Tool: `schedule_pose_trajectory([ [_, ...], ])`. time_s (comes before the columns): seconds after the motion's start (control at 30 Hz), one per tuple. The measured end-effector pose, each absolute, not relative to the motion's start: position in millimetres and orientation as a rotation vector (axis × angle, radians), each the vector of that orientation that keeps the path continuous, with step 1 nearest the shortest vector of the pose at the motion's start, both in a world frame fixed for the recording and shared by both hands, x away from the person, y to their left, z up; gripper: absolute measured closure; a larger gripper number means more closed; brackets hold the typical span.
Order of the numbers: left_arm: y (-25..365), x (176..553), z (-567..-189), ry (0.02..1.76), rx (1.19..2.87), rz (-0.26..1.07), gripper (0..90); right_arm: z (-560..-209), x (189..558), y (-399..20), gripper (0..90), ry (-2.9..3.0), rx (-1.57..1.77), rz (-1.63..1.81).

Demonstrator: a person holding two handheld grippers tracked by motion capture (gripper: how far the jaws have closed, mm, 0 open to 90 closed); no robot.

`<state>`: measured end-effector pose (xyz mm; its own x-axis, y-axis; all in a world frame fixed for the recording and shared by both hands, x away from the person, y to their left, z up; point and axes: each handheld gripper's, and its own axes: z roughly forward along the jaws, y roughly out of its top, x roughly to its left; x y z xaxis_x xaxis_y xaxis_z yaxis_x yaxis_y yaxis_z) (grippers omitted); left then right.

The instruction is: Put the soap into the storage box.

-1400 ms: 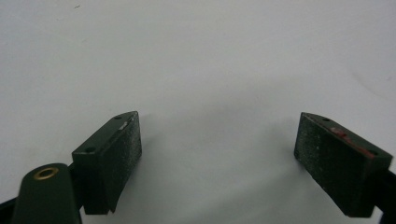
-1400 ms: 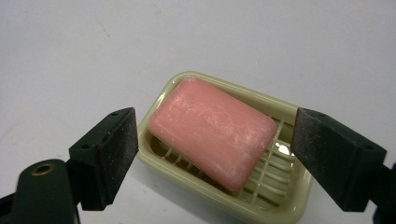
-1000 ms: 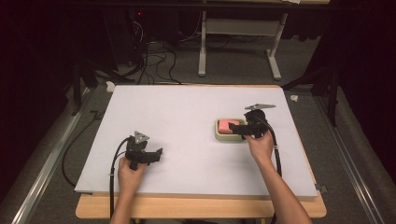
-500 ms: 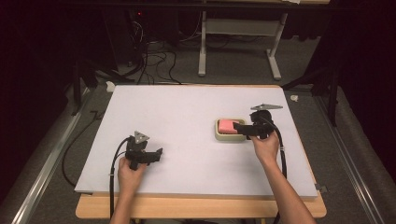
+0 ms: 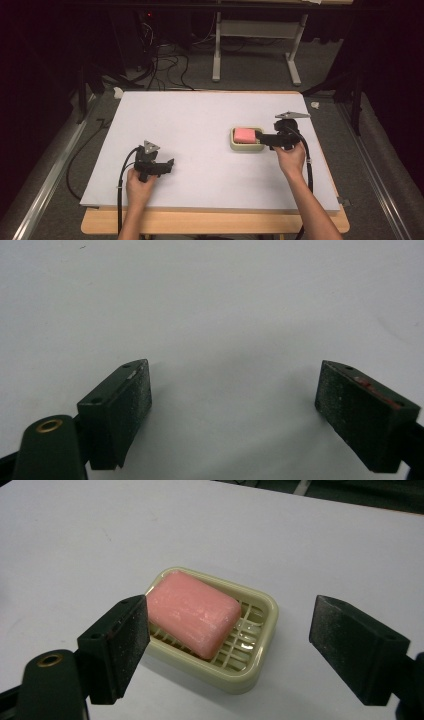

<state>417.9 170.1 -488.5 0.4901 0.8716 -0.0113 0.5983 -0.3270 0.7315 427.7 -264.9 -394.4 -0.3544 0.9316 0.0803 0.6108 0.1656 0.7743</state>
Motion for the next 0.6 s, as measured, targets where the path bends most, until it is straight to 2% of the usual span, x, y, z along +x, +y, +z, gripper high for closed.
schedule_pose_trajectory([
  [0.6,170.1,417.9,-488.5,1.206,2.051,0.51,15.5,-391.3,413.6,-282.4,17.5,1.985,1.476,1.076],
])
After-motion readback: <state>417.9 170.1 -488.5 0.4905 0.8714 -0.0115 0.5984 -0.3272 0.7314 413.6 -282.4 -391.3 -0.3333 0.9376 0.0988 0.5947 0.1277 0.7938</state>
